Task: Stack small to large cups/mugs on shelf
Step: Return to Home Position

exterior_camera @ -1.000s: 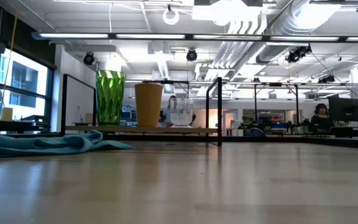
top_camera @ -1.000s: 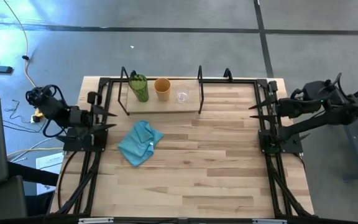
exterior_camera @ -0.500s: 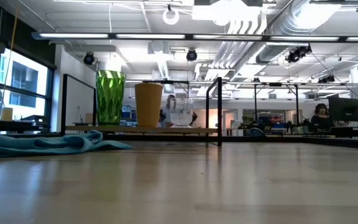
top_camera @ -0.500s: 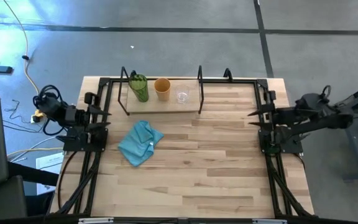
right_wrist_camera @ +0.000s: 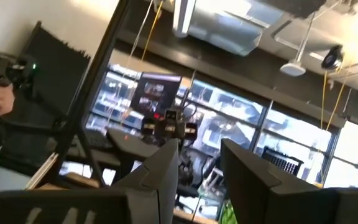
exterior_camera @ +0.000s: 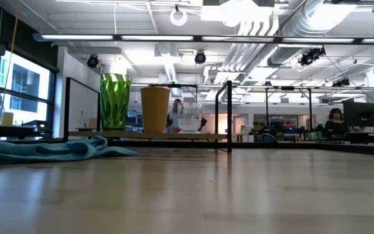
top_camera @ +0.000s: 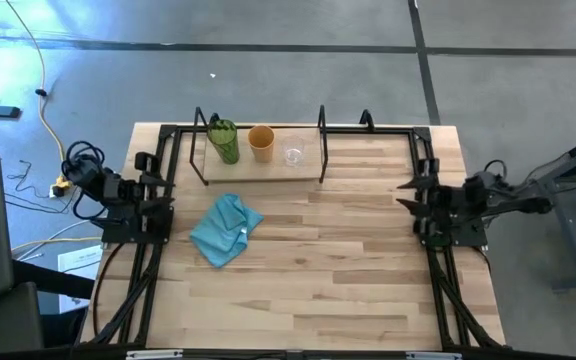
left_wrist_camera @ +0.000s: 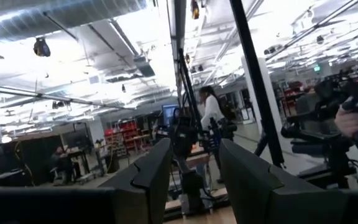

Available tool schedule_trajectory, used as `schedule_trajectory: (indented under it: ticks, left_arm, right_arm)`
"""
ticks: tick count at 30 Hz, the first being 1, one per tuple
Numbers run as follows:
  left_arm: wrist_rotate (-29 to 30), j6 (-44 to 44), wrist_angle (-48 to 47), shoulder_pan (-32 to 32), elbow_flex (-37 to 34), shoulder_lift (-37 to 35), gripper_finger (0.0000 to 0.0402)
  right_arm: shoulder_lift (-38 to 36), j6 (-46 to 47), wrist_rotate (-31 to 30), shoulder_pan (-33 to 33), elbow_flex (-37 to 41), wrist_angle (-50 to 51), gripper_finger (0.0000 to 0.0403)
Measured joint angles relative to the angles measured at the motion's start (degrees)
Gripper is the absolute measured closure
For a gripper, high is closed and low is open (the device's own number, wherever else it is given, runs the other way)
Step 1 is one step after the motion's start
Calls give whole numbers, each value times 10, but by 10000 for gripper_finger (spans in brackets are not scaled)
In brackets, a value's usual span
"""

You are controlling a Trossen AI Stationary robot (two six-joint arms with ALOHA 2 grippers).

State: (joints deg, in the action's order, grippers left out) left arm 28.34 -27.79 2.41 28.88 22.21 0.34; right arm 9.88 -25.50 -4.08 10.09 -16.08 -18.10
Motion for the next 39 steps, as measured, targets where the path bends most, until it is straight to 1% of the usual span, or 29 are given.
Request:
schedule_trajectory:
  ticks: [4, 8, 13, 16, 22, 27, 32, 39]
  left_arm:
    - [-11, 0, 14, 0, -9, 0, 273]
    - [-13, -6, 42, 0, -28, 0, 273]
    - [-16, -27, 91, 0, -60, 0, 273]
    - [-18, -41, 135, 0, -85, 0, 273]
    - [-18, -67, 206, 0, -119, 0, 273]
    - [-18, -77, 218, 0, -125, 0, 273]
    - [-18, -77, 217, 0, -125, 0, 273]
    - [-17, -70, 208, 0, -125, 0, 273]
  right_arm:
    - [-7, 8, -1, 0, 40, -47, 288]
    - [-7, 29, -18, -2, 66, -71, 288]
    - [-7, 74, -13, -27, 104, -116, 288]
    - [-7, 104, 24, -49, 124, -139, 288]
    - [-5, 155, 101, -100, 133, -140, 290]
    - [-5, 181, 174, -140, 133, -138, 301]
    - [-5, 209, 207, -177, 133, -116, 311]
    - [-5, 244, 200, -213, 133, -80, 311]
